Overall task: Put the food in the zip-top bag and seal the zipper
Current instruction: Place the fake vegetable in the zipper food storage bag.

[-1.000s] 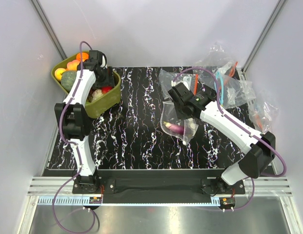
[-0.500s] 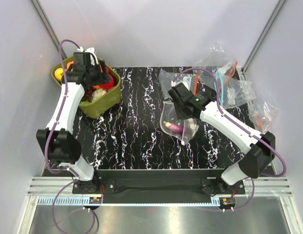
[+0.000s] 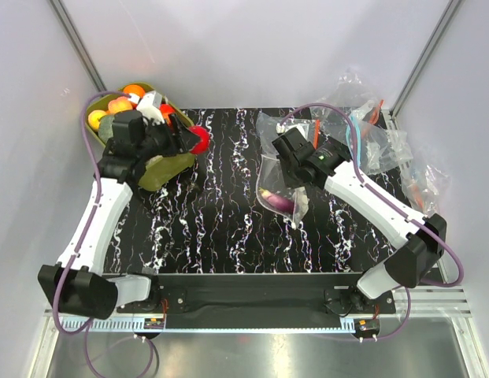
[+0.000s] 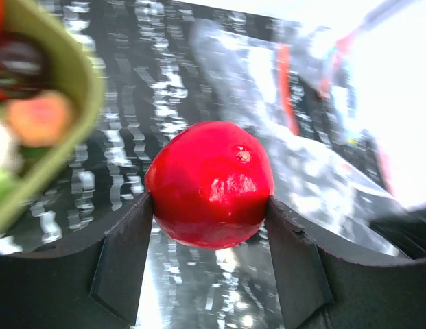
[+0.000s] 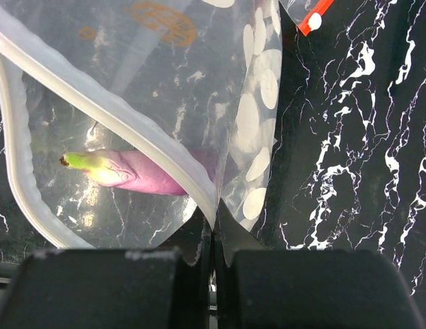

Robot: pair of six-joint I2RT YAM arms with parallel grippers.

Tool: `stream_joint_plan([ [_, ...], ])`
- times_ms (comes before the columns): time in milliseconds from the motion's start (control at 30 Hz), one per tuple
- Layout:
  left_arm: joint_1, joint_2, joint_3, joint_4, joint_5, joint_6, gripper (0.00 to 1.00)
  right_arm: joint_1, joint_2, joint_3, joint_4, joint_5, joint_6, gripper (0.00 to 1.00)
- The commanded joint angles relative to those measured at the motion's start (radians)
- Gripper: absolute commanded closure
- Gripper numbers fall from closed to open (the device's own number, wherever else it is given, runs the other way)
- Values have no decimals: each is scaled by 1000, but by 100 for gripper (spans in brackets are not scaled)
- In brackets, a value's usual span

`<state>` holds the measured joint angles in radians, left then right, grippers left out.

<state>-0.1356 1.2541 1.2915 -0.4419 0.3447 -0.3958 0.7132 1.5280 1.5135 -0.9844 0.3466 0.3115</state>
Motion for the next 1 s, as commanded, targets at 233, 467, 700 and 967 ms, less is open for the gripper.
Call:
stream_joint_plan([
  [233,-247,-87,-165,278,132,-144,55,-9,38,66,32,-27,3,100],
  [467,-412,-97,-238,385,119,-204,55,-9,46,71,52,-38,5,100],
  [700,-505,-94,-307,439,56,-232,56,-9,47,77,50,-34,1,100],
  [967,-556,20,-298,502,1,-244,56,-9,27,74,53,-49,6,100],
])
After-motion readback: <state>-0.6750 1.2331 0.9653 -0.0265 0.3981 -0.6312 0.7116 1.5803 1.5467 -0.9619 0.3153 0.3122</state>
